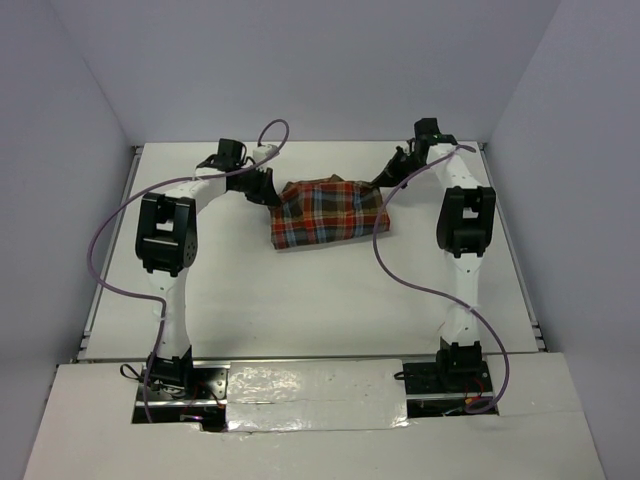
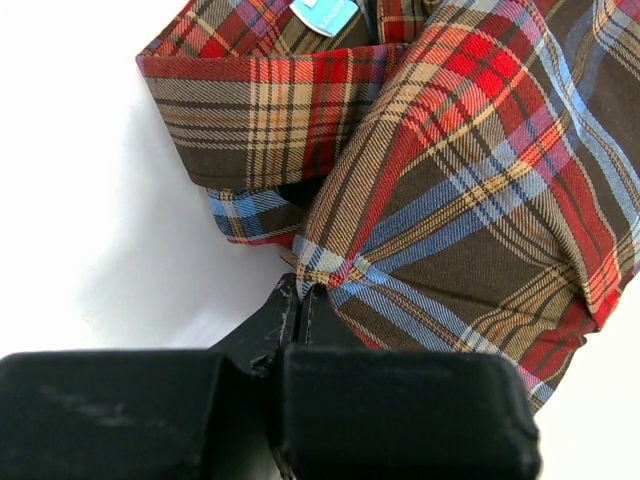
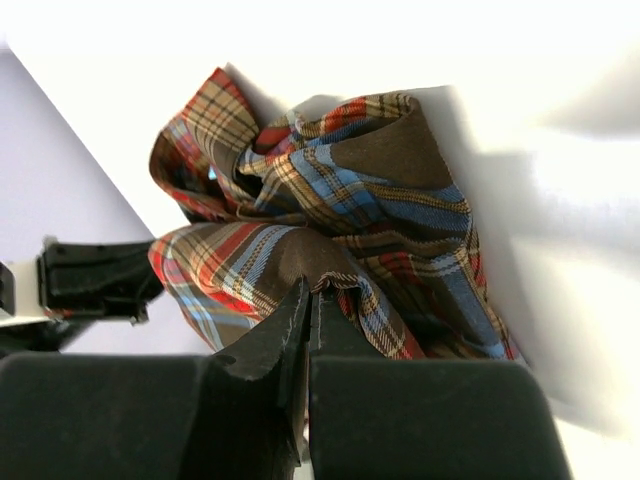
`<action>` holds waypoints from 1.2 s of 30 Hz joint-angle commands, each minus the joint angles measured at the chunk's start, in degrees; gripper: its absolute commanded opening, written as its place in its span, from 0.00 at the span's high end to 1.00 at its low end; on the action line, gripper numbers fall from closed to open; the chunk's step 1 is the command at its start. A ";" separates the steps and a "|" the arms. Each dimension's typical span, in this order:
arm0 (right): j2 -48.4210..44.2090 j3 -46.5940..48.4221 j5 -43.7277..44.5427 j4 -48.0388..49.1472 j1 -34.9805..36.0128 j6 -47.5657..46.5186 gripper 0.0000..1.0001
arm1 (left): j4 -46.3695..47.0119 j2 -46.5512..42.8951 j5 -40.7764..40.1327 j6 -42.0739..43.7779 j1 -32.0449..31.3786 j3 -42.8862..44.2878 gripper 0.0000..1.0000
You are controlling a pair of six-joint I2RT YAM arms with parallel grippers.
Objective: Fold and stack the long sleeve shirts
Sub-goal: Fold the shirt
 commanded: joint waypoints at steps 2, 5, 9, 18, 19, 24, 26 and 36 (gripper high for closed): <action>1.56 0.10 0.33 8.11 -0.27 5.27 1.00 | 4.10 1.94 -2.58 -2.38 0.52 2.37 1.00; 1.30 -2.27 0.68 14.52 -0.27 7.21 0.76 | 5.07 2.64 -2.60 -3.44 0.43 2.55 1.00; -0.63 1.83 4.71 19.81 -2.56 4.94 0.62 | 4.90 3.78 -4.00 -7.04 0.43 3.96 1.00; -28.74 -19.74 20.72 35.51 5.69 -9.48 0.54 | 1.82 4.57 -6.72 -7.30 0.43 7.12 1.00; -29.89 -23.94 20.81 36.32 6.92 -9.57 0.55 | 1.82 4.57 -6.98 -7.74 0.43 7.12 1.00; -31.05 -32.76 16.86 44.21 12.38 -4.50 0.70 | 3.04 4.31 -7.17 -9.32 0.43 7.65 1.00; -28.60 -34.79 15.63 46.34 12.74 -2.46 0.79 | 3.66 4.31 -7.16 -10.38 0.34 8.00 1.00; -13.65 -29.35 19.66 53.02 12.39 5.01 1.00 | 4.19 6.77 -13.05 -14.16 -0.01 10.80 0.95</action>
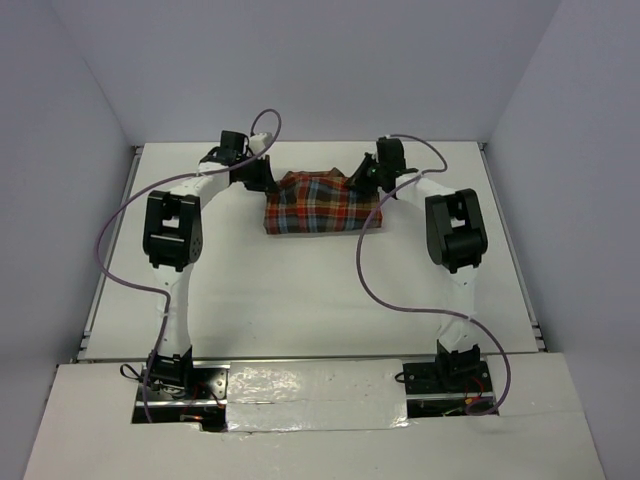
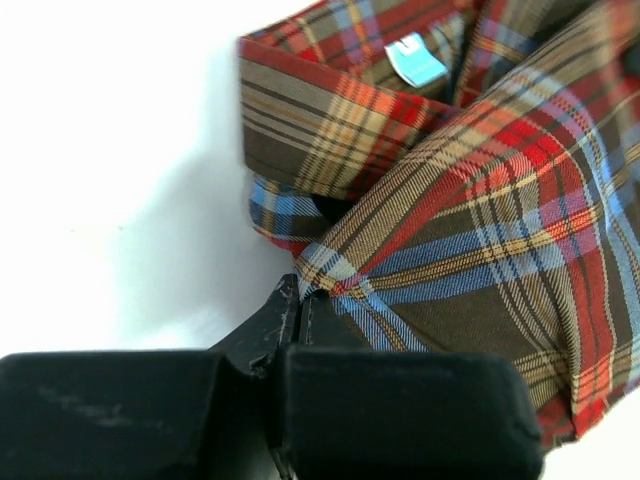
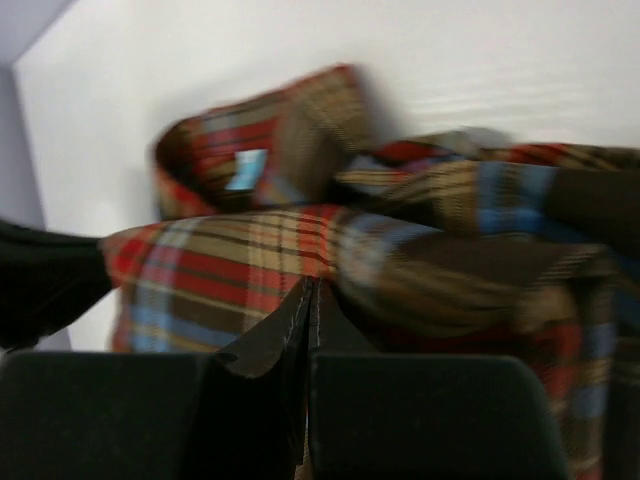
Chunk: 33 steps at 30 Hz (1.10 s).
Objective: Fold and stack the long sleeve shirts
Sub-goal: Fold the shirt
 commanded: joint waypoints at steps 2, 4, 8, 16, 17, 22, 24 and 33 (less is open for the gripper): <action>3.26 3.57 3.16 6.26 -0.27 5.13 1.00 | 1.28 2.80 -3.87 -3.61 -0.07 3.71 0.91; 4.75 3.14 4.48 8.10 -0.09 6.71 1.00 | 1.11 3.67 -5.80 -4.92 -0.16 4.94 0.89; 6.43 4.18 6.33 9.07 -0.53 8.91 1.00 | 0.40 4.55 -11.06 -6.25 -0.07 7.66 0.62; 7.57 8.40 5.28 9.34 -0.45 9.09 1.00 | -0.74 3.94 -15.83 -6.95 1.24 20.40 0.39; 7.57 8.49 5.28 9.34 -0.53 9.09 1.00 | -0.31 3.51 -15.74 -7.21 1.16 21.20 0.37; 7.49 11.48 5.54 6.35 -0.53 7.26 1.00 | -4.94 -0.18 -8.98 -5.39 -1.21 23.76 0.46; 6.61 11.31 5.37 6.09 -0.53 6.46 1.00 | -6.80 -4.22 -7.14 -3.27 -4.37 18.07 0.48; -8.66 -2.35 1.76 8.87 0.69 8.82 1.00 | -9.72 -5.99 3.34 -4.66 -10.09 6.44 0.56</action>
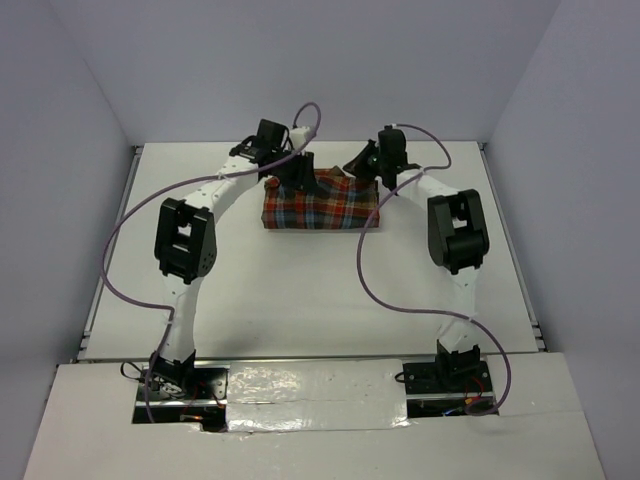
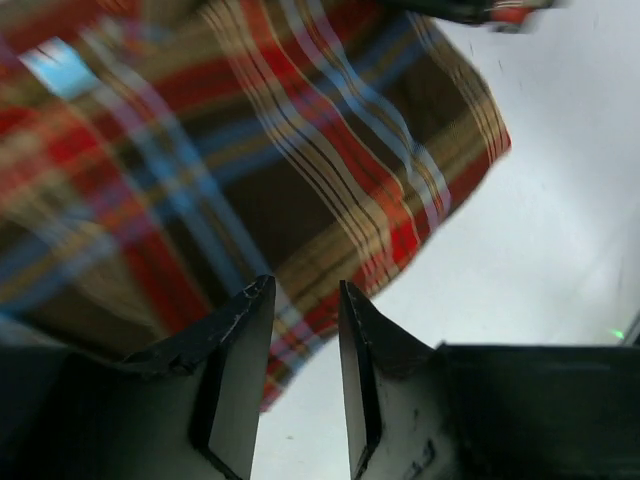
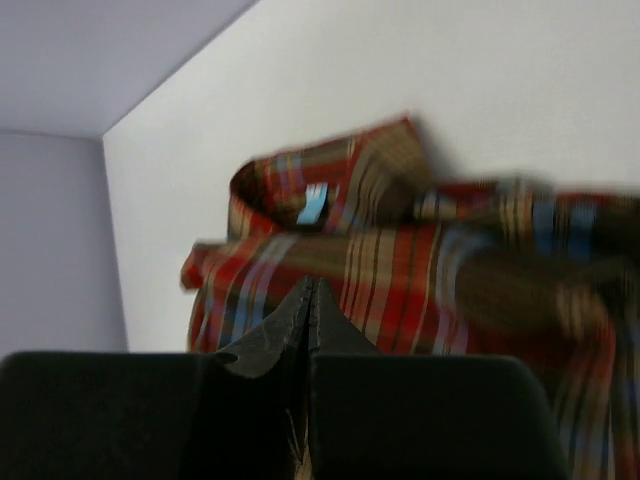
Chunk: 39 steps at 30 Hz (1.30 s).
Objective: Fold and stack the long sleeve shirts
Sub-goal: Fold the shirt
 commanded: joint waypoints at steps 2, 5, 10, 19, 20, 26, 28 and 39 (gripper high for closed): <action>-12.91 -14.39 -2.06 10.48 1.79 7.40 1.00 | 4.28 0.48 1.91 -3.01 1.31 -2.28 0.55; -13.36 -19.35 -2.51 13.86 3.10 11.12 1.00 | 7.28 3.28 1.11 -6.08 1.23 -1.33 0.54; -9.58 -24.19 -2.16 17.02 2.76 17.18 1.00 | 8.35 6.28 -3.62 -6.35 0.79 -0.35 0.53; 1.32 -12.52 2.50 8.42 -3.56 10.52 1.00 | 9.31 12.70 -13.65 -6.09 0.79 2.10 0.48; 1.67 -12.16 2.76 7.81 -4.09 10.17 1.00 | 9.40 13.14 -13.83 -6.09 0.79 2.11 0.48; 4.13 -7.08 0.48 3.87 -5.33 6.31 1.00 | 8.71 14.02 -14.18 -5.04 1.66 4.82 0.41; 3.79 -6.36 0.22 1.92 -5.15 5.59 1.00 | 8.26 13.50 -15.75 -3.81 2.37 7.28 0.37; -1.74 -6.54 -1.01 -1.16 -6.56 -0.63 1.00 | 5.73 14.02 -20.69 0.06 7.47 12.72 0.33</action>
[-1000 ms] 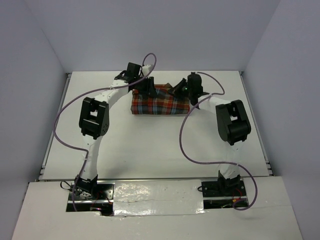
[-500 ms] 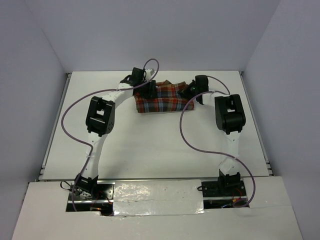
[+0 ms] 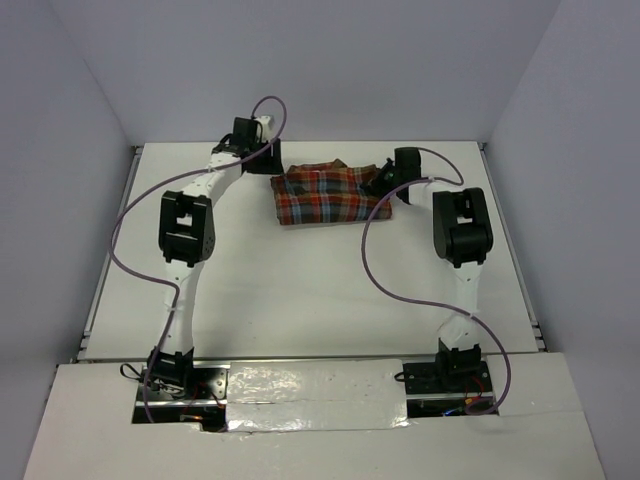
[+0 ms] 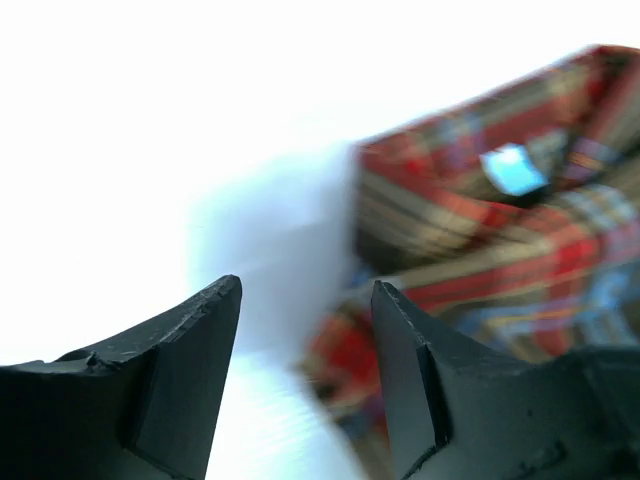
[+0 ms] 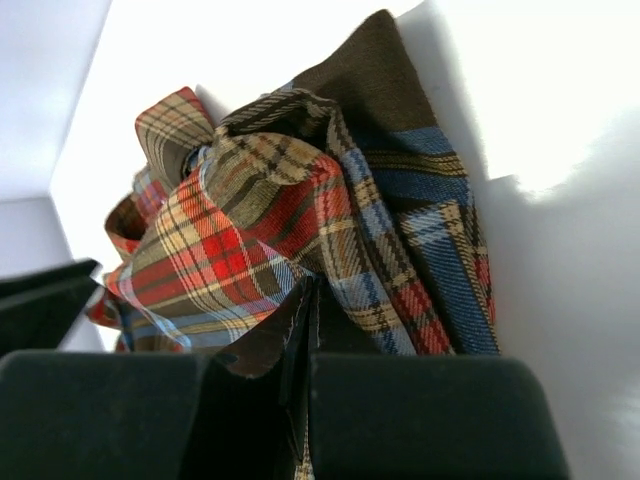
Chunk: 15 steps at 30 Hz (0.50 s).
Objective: Fold and stack the long sleeve shirts
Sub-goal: Fold the shirt
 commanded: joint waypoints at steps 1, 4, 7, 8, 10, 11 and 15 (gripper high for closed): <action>-6.70 3.34 -0.03 -5.99 -0.26 -7.18 1.00 | -2.13 -0.18 -0.84 3.88 0.15 4.50 0.33; -12.58 3.97 0.93 -8.63 1.14 -11.22 0.99 | -0.65 -5.54 0.13 7.48 -1.70 3.63 0.32; -18.48 -0.58 0.50 -6.01 1.32 -9.84 0.98 | -1.51 -9.94 0.22 9.95 -4.07 3.97 0.30; -19.55 -1.47 0.32 -6.00 1.41 -9.39 0.98 | -2.74 -10.47 0.48 10.39 -5.55 4.85 0.30; -22.19 -4.81 -1.08 -5.83 1.85 -7.99 0.98 | -6.34 -12.23 2.76 11.36 -7.32 5.30 0.32; -22.98 -6.04 -1.43 -4.52 2.02 -7.46 0.98 | -7.40 -12.67 3.81 11.28 -8.89 4.69 0.32; -25.62 -14.20 -3.45 -1.79 3.25 -4.74 0.99 | -10.48 -12.50 10.23 5.32 -11.45 -1.99 0.37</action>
